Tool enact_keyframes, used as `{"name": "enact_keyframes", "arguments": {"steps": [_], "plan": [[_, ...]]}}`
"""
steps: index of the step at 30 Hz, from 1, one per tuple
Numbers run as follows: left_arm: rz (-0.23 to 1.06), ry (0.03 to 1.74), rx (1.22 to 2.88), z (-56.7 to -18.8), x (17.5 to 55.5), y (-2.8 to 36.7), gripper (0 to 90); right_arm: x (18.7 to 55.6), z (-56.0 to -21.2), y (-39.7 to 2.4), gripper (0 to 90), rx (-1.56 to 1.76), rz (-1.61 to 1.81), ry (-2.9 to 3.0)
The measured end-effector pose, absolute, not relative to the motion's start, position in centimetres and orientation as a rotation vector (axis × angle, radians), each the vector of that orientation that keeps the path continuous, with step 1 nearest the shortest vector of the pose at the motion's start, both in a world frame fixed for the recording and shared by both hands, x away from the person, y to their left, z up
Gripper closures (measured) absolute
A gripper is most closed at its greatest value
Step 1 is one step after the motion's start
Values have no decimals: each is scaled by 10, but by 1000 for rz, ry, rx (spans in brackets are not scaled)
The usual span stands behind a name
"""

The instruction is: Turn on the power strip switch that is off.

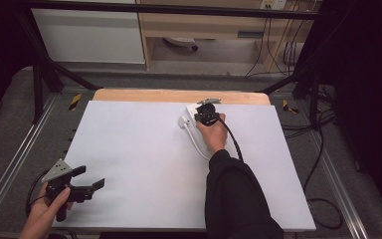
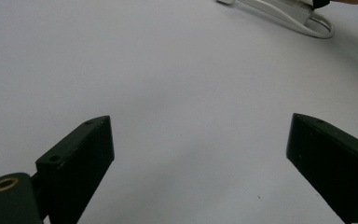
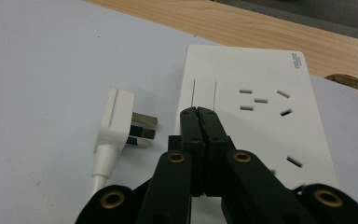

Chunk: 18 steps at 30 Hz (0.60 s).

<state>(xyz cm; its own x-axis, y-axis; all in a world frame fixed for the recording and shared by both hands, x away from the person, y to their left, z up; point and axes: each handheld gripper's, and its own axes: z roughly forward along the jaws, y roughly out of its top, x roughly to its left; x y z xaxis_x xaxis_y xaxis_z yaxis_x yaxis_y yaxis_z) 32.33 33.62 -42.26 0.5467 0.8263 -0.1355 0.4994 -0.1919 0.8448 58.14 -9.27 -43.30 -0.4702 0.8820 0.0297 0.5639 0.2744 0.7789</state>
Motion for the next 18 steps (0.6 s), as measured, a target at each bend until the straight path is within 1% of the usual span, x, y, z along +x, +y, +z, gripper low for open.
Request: {"name": "enact_keyframes", "arguments": {"steps": [18], "plan": [[440, 1088, 1852, -423, 323, 336, 76, 573, -428, -99, 892, 1271, 1108, 2110]]}}
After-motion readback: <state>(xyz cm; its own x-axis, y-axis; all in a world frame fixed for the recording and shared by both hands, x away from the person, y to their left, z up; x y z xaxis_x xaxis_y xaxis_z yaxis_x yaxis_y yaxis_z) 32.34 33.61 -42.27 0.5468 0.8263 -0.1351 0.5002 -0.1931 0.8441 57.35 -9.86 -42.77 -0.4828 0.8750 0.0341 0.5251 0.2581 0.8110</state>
